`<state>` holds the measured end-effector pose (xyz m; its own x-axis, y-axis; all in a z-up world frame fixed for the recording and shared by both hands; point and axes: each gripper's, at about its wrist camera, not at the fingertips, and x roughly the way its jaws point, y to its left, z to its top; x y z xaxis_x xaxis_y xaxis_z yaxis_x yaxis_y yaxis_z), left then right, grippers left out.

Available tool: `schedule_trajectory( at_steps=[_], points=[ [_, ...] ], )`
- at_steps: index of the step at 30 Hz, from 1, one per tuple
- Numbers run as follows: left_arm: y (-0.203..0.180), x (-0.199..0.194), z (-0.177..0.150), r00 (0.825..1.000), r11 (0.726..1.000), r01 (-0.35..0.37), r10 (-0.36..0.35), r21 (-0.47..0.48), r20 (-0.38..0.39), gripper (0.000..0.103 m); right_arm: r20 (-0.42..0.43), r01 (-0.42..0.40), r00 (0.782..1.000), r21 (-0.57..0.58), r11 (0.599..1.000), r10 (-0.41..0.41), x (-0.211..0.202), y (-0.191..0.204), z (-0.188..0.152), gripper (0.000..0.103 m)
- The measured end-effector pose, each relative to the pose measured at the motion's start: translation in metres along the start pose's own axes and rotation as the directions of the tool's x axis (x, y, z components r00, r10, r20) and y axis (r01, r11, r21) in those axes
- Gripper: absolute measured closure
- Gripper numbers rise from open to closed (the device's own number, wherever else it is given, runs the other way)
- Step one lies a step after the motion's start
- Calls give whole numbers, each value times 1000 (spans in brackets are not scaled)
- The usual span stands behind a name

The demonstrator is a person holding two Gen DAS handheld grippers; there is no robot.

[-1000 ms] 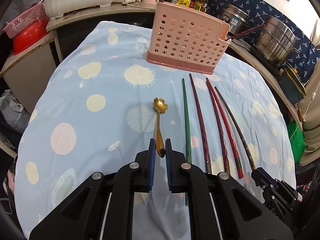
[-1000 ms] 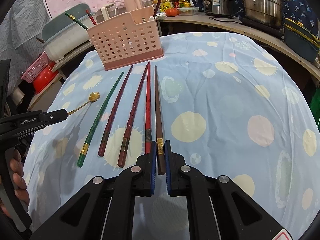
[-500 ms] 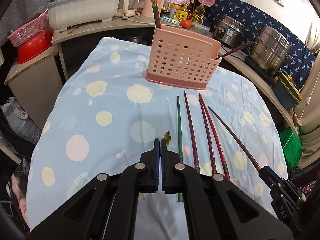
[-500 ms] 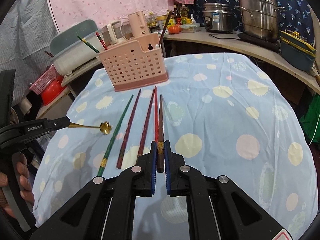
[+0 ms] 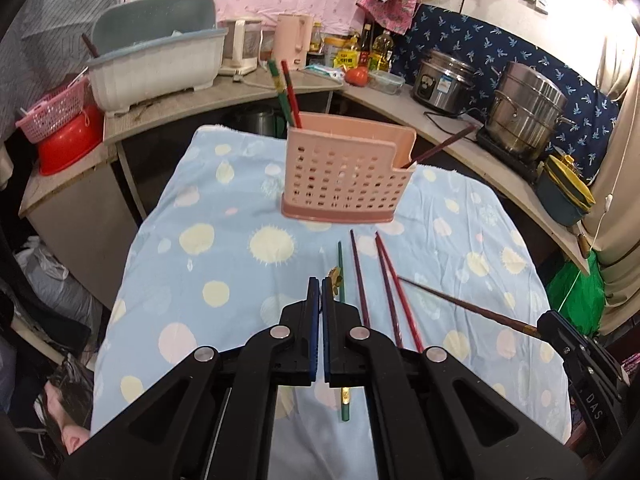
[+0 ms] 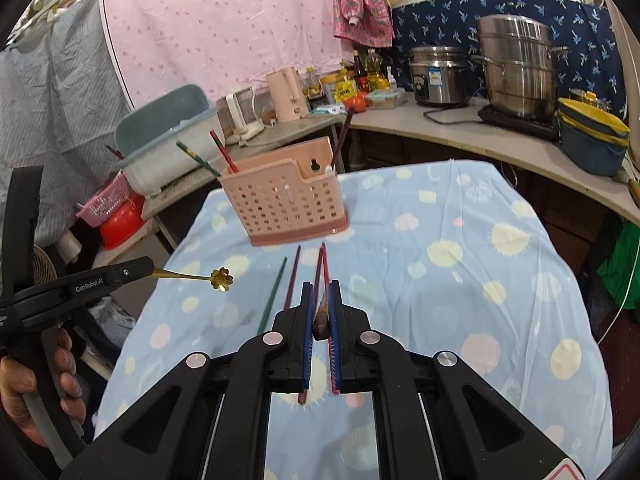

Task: Organize utensils
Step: 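Lift the gold spoon and dark brown chopstick toward the pink holder, then lower the gold spoon and dark brown chopstick into the pink holder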

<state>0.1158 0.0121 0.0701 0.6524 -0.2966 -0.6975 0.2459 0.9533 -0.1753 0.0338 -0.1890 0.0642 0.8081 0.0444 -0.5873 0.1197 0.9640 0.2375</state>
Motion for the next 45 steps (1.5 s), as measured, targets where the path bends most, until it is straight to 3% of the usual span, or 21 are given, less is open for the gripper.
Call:
schedule_trajectory(
  at_steps=[20, 31, 38, 45],
  points=[
    [-26, -18, 107, 992, 996, -22, 11, 85, 130, 102, 194, -36, 980, -95, 995, 54, -12, 35, 134, 96],
    [-33, -4, 175, 981, 994, -36, 15, 102, 195, 102, 316, -22, 947, -123, 992, 60, 16, 67, 217, 96],
    [-32, 31, 199, 985, 994, -30, 11, 106, 175, 102, 379, -11, 924, -127, 992, 59, 49, 81, 258, 96],
    [-23, 74, 197, 994, 995, -19, 8, 98, 113, 102, 392, -29, 917, -118, 993, 74, 93, 85, 276, 96]
  ],
)
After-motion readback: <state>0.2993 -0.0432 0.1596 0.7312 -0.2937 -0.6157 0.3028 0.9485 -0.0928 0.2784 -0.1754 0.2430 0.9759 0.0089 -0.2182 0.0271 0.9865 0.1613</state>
